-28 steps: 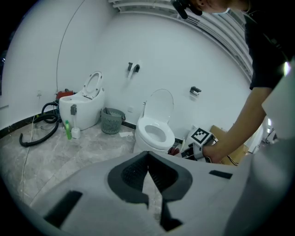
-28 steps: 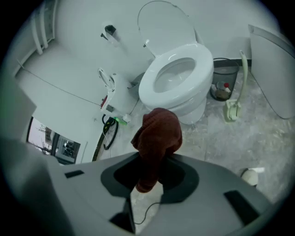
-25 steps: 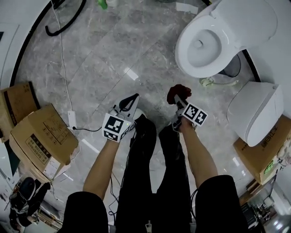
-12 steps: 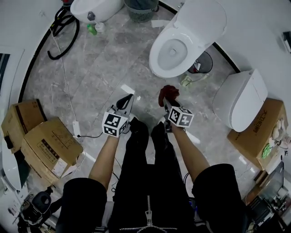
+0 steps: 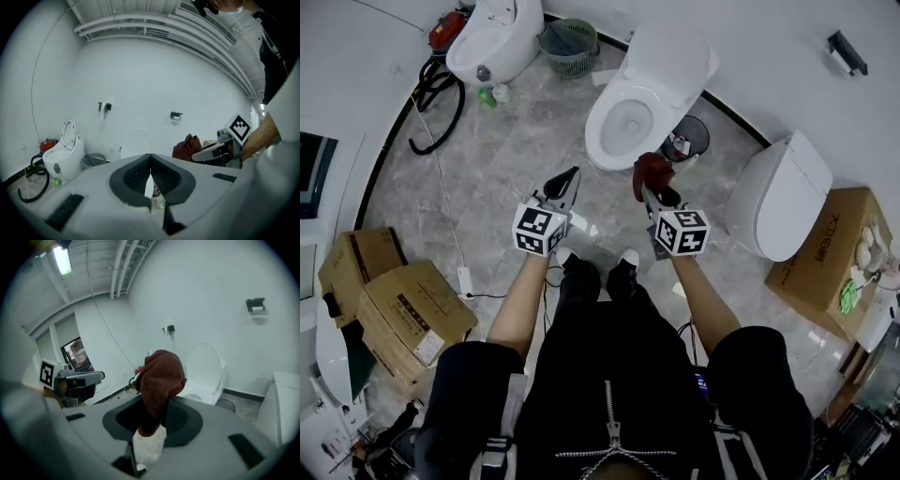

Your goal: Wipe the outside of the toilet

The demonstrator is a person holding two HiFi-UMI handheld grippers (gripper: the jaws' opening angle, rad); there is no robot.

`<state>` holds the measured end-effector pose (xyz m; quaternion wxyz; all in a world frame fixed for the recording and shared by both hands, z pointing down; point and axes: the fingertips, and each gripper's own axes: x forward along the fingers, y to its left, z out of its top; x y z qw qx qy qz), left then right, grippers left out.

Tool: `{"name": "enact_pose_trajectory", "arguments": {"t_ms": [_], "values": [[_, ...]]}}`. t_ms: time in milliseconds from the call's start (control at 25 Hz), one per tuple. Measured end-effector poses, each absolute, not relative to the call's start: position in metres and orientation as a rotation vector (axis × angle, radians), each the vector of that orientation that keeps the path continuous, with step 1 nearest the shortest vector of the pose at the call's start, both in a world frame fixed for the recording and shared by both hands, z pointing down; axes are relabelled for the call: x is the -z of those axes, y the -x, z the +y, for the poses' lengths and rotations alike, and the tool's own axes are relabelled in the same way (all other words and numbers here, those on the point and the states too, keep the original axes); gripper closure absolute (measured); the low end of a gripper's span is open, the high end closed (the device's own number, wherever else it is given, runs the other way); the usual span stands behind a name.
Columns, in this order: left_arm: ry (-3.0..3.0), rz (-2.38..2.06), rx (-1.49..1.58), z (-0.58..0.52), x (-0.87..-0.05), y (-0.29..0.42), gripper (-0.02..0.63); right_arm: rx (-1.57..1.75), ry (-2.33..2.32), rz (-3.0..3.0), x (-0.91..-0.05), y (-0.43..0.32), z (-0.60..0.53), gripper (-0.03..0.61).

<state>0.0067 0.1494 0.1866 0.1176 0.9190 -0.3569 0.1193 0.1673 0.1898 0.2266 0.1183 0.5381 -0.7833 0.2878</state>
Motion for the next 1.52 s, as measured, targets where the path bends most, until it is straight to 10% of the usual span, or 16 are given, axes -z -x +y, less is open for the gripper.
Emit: {"name": "enact_pose_trajectory", "arguments": {"t_ms": [1520], "values": [[-2.881, -0.868, -0.204, 0.134, -0.087, -0.071, 0.614, -0.499, -1.774, -2.384, -0.081, -0.201, 0.209, 0.480]]}}
